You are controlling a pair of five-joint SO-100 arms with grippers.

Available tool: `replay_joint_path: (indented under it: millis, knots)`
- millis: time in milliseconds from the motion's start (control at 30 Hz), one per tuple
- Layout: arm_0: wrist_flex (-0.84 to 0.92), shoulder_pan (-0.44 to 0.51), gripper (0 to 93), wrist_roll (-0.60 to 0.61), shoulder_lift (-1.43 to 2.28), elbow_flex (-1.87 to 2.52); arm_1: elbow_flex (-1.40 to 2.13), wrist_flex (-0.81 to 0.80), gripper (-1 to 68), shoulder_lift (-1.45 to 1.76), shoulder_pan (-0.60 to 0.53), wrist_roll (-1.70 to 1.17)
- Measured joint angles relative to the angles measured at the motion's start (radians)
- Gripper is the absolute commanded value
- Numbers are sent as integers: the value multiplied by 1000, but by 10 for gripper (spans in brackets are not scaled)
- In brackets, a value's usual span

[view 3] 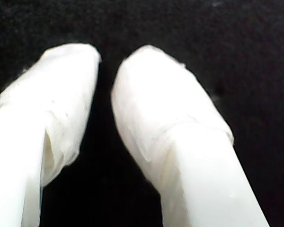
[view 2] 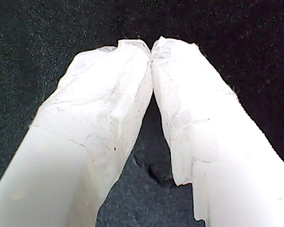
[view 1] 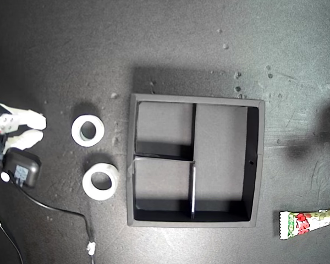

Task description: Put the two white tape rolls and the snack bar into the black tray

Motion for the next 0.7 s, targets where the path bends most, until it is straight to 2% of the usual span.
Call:
replay_joint_path:
  millis: [700]
  knots:
    - [0, 0, 29, 0, 0, 0, 0, 0, 0, 0, -28, 0]
